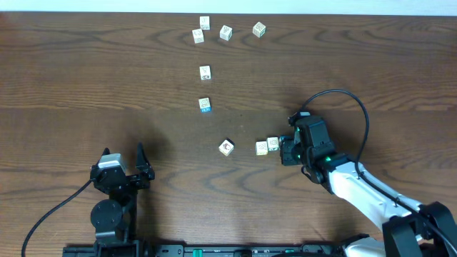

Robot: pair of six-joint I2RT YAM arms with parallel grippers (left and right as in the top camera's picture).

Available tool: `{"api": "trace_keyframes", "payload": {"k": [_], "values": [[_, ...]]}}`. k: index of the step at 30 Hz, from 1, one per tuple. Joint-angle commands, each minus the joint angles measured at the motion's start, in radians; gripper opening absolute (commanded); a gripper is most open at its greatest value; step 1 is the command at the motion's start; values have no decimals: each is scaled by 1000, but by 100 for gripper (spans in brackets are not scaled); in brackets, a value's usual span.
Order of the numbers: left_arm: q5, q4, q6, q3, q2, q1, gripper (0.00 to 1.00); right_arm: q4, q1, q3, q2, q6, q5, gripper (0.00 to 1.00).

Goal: Lift 5 blocks
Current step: 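Open the right gripper and raise it away from the blocks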

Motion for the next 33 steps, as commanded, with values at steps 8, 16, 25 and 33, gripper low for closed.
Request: {"api": "trace_keyframes", "payload": {"k": [8, 16, 25, 33], "values": [[-9, -33, -5, -20, -3, 3, 79, -6, -3, -2, 15, -31, -24, 27], [-10, -33, -5, -20, -3, 3, 79, -7, -4, 0, 14, -16, 9, 30], [-9, -33, -5, -20, -3, 3, 79, -8, -4, 1, 13, -16, 8, 50], [-9, -33, -5, -20, -3, 3, 79, -11, -4, 13, -16, -16, 9, 52]]}}
